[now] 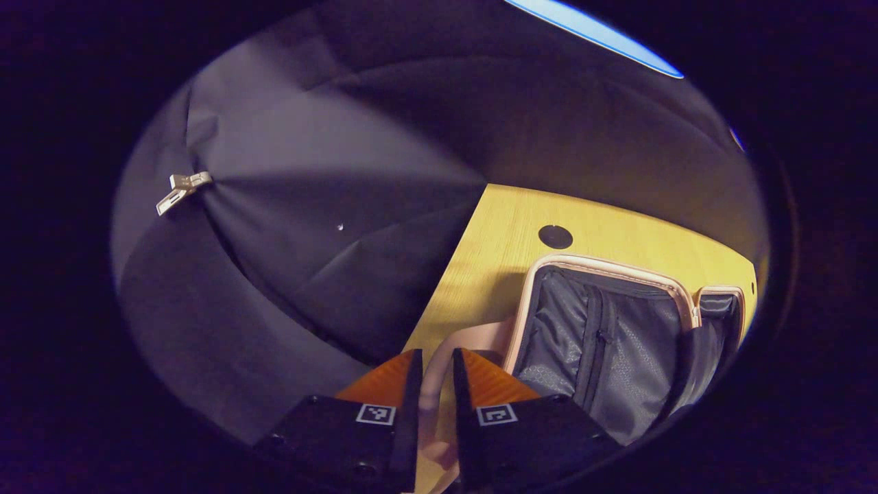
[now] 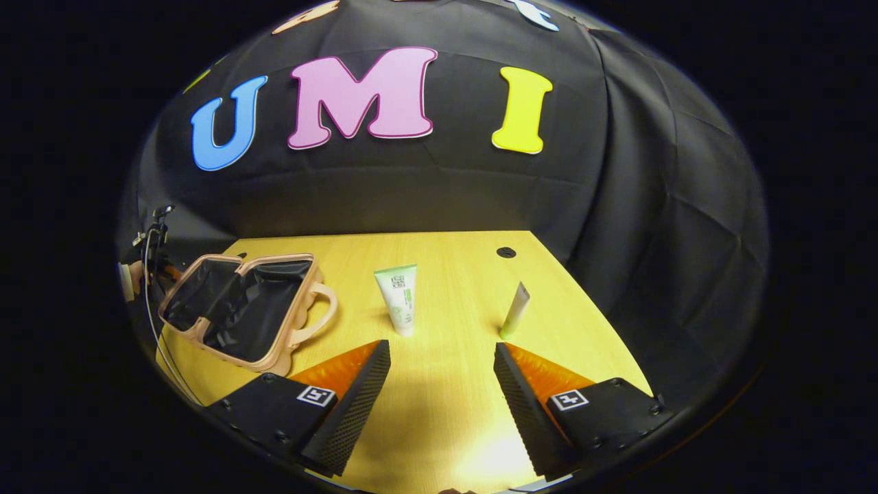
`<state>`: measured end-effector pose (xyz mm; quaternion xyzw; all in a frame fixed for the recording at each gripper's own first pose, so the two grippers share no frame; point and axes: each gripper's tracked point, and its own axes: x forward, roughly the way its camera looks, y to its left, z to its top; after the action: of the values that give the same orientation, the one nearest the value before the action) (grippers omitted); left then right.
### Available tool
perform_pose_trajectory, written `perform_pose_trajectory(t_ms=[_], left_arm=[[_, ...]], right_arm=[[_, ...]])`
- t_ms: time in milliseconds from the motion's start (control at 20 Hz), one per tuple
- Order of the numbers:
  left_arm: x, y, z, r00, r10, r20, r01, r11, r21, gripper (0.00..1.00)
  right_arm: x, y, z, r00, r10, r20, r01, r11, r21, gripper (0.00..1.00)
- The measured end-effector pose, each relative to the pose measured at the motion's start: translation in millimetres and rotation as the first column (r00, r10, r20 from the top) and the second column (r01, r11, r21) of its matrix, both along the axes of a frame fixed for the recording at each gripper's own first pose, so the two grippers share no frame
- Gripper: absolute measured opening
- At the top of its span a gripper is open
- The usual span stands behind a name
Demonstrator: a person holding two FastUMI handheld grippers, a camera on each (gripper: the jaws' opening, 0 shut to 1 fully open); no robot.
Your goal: First open the suitcase, pack the skin care products into it, and then close the suitcase.
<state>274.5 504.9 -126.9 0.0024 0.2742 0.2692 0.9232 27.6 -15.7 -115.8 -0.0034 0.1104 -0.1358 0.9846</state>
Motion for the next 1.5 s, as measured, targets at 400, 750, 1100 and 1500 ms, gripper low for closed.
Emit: perform_pose_trajectory(t_ms=[400, 750, 1100, 1500], left_arm=[[-47.7, -85.8, 137.5, 0.95, -0.182, 0.252, 0.114, 0.958, 0.263, 0.98], [-147.7, -262.2, 264.3, 0.808, -0.401, 0.432, 0.3, 0.911, 0.284, 0.98], [-130.7, -471.3, 227.7, 0.677, -0.527, 0.514, 0.55, 0.826, 0.122, 0.98], [-118.0, -611.2, 101.8, 0.631, -0.658, 0.411, 0.725, 0.689, -0.011, 0.96]], right_arm=[[11.4, -30.3, 30.9, 0.99, -0.071, 0.12, 0.066, 0.997, 0.046, 0.97], [1.9, -53.0, 61.1, 0.979, -0.085, 0.183, 0.061, 0.989, 0.135, 0.96], [5.3, -83.1, 58.4, 0.978, -0.081, 0.191, 0.049, 0.985, 0.168, 0.97], [35.2, -104.2, 25.0, 0.991, -0.027, 0.131, 0.012, 0.994, 0.111, 0.97]])
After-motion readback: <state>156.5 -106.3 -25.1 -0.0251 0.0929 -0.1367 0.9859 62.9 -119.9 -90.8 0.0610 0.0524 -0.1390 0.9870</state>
